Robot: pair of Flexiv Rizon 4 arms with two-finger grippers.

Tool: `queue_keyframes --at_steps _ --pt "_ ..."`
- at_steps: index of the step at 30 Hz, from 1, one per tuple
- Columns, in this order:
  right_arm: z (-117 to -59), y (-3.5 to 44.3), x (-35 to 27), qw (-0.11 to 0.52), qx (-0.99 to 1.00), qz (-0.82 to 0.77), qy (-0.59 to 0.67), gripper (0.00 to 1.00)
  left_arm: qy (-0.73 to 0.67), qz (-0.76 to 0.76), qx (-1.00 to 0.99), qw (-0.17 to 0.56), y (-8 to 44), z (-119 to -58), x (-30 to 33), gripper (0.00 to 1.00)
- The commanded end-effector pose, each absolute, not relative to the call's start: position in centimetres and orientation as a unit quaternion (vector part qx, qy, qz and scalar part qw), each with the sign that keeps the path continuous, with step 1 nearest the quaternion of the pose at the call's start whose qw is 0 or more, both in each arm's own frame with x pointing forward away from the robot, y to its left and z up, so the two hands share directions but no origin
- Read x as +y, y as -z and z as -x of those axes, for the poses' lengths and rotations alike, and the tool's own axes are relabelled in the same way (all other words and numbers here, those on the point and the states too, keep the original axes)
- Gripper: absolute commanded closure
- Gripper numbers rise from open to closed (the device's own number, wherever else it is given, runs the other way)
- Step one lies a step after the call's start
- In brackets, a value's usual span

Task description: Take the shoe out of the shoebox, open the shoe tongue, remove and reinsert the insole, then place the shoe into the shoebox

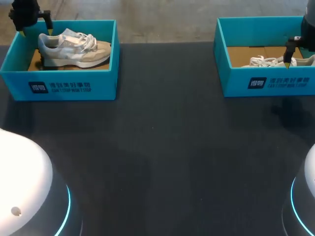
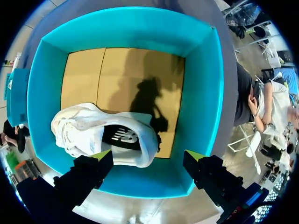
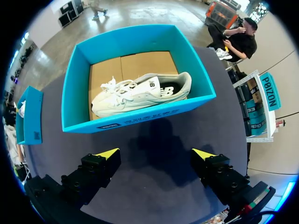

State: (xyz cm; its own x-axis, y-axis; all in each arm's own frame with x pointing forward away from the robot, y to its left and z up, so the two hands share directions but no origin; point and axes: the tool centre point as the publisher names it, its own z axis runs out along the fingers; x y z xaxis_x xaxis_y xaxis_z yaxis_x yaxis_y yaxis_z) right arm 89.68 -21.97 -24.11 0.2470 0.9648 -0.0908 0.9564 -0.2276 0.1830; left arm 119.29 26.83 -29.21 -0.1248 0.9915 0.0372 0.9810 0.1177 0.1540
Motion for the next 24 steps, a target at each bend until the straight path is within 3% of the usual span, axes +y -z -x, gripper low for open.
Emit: queue_keyframes --at_steps 1,11,13,14,16,17,24 --pt "-89.7 24.1 -22.0 0.101 0.613 -0.783 -0.021 0.00 -0.051 -0.670 0.740 0.023 29.7 -120.7 27.5 0.00" --pt "-89.7 24.1 -22.0 0.101 0.613 -0.783 -0.021 0.00 -0.048 -0.680 0.732 0.017 30.6 -121.3 27.8 0.00" --pt "-89.7 24.1 -22.0 0.101 0.613 -0.783 -0.021 0.00 -0.045 -0.683 0.729 0.015 30.8 -121.4 27.8 0.11" --pt "-89.7 24.1 -22.0 0.101 0.613 -0.783 -0.021 0.00 -0.040 -0.687 0.725 0.013 30.9 -121.4 27.8 0.11" --pt "-89.7 24.1 -22.0 0.101 0.613 -0.783 -0.021 0.00 -0.036 -0.695 0.718 0.013 31.2 -121.3 27.6 0.30" --pt "-89.7 24.1 -22.0 0.101 0.613 -0.783 -0.021 0.00 -0.038 -0.702 0.711 0.011 31.4 -121.2 27.5 0.33" --pt "-89.7 24.1 -22.0 0.101 0.613 -0.783 -0.021 0.00 -0.030 -0.732 0.681 0.006 32.9 -120.9 27.3 0.29"
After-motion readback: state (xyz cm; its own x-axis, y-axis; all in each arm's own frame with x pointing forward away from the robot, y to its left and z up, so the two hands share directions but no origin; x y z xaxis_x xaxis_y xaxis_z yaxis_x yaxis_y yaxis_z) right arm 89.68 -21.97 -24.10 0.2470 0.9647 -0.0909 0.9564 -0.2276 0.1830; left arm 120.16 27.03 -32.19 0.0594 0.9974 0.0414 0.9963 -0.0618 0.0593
